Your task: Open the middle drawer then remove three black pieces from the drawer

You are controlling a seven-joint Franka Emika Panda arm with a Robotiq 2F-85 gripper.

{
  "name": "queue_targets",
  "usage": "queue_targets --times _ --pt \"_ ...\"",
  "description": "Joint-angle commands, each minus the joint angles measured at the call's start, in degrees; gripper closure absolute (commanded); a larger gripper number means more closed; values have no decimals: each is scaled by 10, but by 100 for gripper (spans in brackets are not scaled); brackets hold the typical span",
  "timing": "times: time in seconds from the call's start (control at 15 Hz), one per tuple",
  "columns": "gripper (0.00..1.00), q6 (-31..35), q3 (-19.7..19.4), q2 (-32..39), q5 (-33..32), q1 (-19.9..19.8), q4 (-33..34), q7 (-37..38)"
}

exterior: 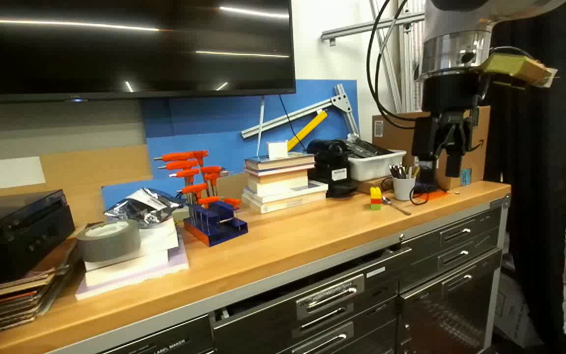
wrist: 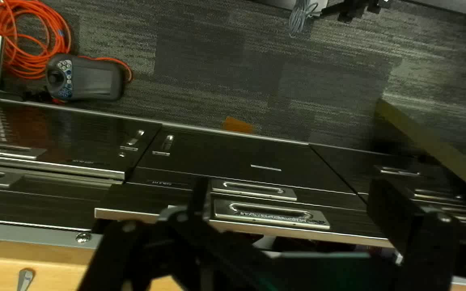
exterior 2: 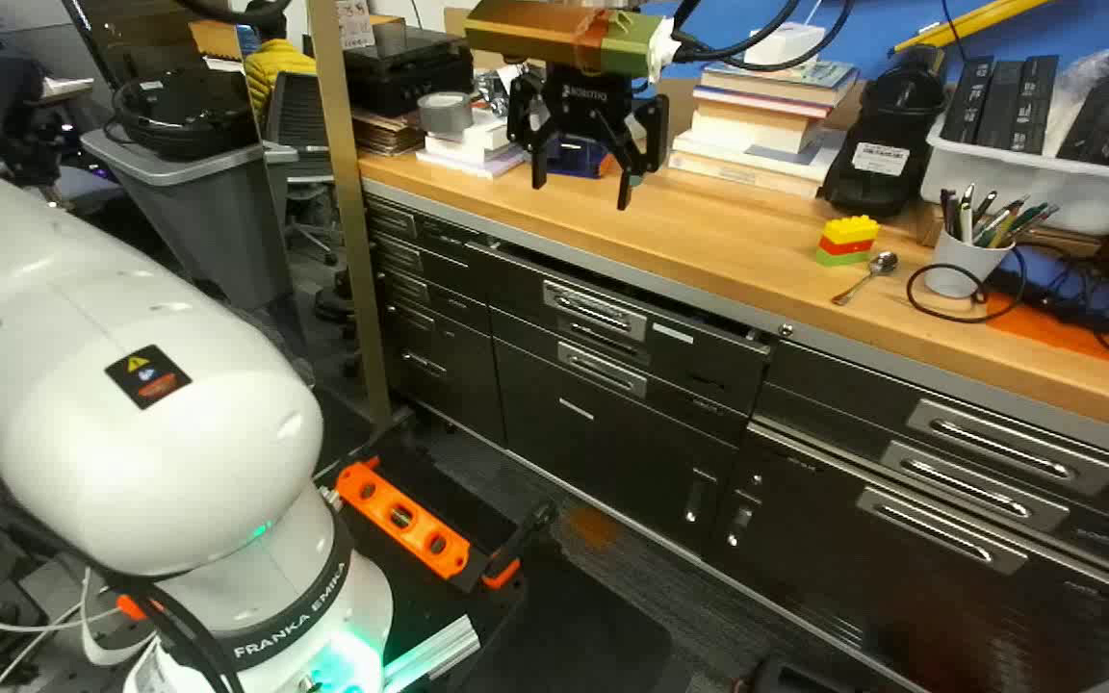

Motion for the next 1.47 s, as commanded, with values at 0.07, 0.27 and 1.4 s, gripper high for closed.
queue_targets --times 0.07,0.27,1.4 --pt "0 -1 4 -1 2 -4 8 -2" --pt "0 -1 4 -3 2 -4 10 -2" --pt "0 310 52 249 112 -29 -26 367"
